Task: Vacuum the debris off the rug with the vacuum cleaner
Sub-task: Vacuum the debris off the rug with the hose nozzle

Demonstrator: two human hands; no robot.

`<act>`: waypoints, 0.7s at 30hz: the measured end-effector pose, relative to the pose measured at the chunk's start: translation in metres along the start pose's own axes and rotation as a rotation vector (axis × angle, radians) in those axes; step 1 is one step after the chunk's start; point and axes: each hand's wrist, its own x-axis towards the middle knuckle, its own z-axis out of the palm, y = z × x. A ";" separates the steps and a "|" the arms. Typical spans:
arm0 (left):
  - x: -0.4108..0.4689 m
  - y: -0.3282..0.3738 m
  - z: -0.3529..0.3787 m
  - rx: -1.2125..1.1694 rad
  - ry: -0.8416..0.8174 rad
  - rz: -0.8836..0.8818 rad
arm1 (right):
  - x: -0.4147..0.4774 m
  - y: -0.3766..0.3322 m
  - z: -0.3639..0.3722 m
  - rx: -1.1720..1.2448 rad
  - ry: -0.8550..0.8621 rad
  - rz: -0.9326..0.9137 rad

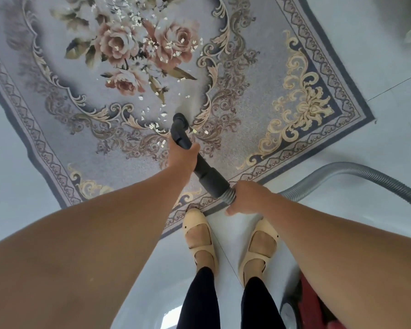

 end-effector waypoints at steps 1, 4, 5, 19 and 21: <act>-0.005 -0.003 0.004 0.008 -0.018 0.003 | -0.004 0.005 0.003 -0.006 -0.013 0.012; -0.026 -0.013 0.022 0.013 -0.085 -0.013 | -0.019 0.027 0.010 -0.030 -0.061 0.066; -0.033 -0.015 0.028 0.015 -0.109 -0.023 | -0.023 0.035 0.011 -0.038 -0.074 0.088; -0.019 -0.033 -0.003 -0.052 0.007 -0.071 | -0.011 0.002 0.000 -0.093 -0.171 0.063; -0.005 -0.032 -0.021 -0.066 0.040 -0.068 | 0.001 -0.015 -0.001 -0.061 -0.163 0.031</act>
